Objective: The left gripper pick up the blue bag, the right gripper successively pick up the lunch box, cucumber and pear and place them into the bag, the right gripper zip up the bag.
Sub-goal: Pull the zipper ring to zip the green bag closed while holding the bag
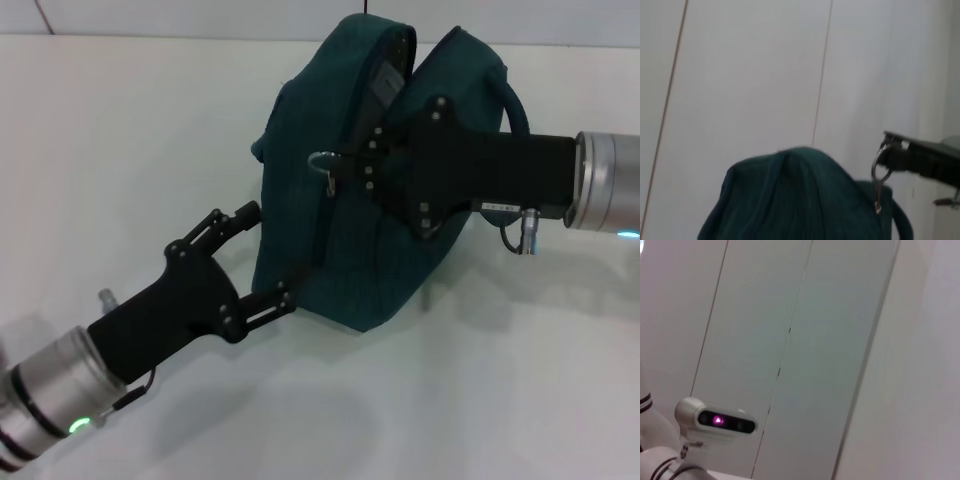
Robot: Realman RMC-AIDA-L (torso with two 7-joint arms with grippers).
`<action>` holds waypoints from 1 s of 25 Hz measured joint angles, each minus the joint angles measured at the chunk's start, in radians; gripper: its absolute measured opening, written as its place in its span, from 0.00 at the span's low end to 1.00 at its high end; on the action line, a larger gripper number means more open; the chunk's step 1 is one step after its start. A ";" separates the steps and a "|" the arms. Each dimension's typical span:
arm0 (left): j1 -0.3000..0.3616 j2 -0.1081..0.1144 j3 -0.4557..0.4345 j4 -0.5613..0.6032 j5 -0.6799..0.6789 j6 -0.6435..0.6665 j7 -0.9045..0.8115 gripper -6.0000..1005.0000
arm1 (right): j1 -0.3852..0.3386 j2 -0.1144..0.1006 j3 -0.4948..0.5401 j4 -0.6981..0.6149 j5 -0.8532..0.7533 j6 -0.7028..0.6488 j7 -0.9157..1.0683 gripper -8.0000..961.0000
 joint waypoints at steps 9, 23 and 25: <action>-0.088 -0.002 -0.005 -0.051 -0.003 -0.046 -0.009 0.87 | 0.005 0.000 -0.002 0.009 0.021 0.009 -0.002 0.02; -0.097 -0.002 -0.003 -0.044 -0.008 -0.035 -0.003 0.67 | -0.004 0.000 -0.002 0.013 0.033 0.005 -0.016 0.02; -0.098 -0.001 -0.002 -0.044 -0.008 -0.035 -0.002 0.60 | -0.004 0.000 -0.002 0.013 0.033 0.004 -0.016 0.02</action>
